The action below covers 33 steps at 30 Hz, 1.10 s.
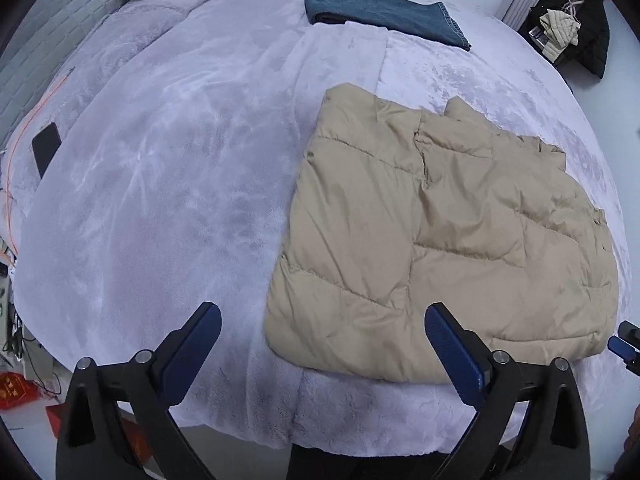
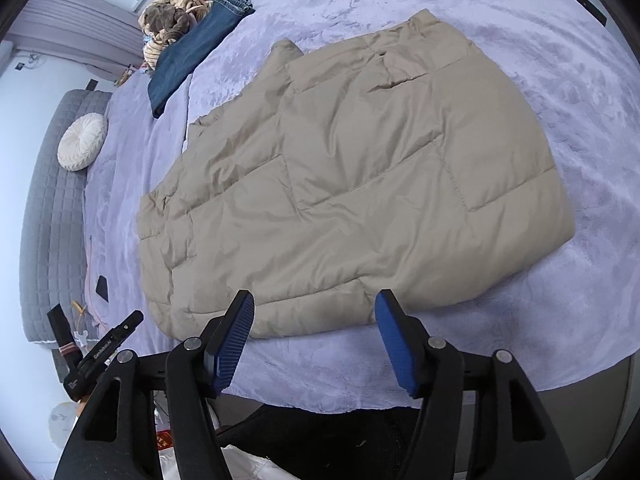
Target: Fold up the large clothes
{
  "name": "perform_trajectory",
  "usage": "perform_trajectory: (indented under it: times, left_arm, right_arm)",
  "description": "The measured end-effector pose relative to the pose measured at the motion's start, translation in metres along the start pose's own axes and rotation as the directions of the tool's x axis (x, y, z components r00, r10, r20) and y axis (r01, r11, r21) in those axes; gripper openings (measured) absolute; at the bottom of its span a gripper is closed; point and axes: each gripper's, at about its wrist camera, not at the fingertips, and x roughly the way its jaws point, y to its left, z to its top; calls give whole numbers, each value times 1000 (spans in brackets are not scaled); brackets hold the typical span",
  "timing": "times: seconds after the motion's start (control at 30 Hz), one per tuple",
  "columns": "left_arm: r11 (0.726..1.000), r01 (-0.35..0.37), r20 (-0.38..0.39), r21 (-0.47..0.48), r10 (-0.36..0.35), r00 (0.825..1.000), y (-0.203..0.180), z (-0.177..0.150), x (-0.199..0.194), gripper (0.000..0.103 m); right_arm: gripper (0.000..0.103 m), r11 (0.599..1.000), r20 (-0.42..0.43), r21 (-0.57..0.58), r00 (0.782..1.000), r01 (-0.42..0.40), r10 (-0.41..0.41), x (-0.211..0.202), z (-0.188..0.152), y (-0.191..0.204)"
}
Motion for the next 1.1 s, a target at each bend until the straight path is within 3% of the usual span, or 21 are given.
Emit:
perform_trajectory:
  times: [0.13, 0.4, 0.47, 1.1]
  left_arm:
    - [999, 18, -27, 46, -17, 1000, 8, 15, 7, 102]
    - [995, 47, -77, 84, -41, 996, 19, 37, 30, 102]
    - [994, 50, -87, 93, -42, 995, 20, 41, 36, 102]
    - [985, 123, -168, 121, -102, 981, 14, 59, 81, 102]
  right_arm:
    - [79, 1000, 16, 14, 1000, 10, -10, 12, -1, 19]
    - [81, 998, 10, 19, 998, 55, -55, 40, 1, 51]
    - [92, 998, 2, 19, 998, 59, -59, 47, 1, 58]
    - [92, 993, -5, -30, 993, 118, -118, 91, 16, 96]
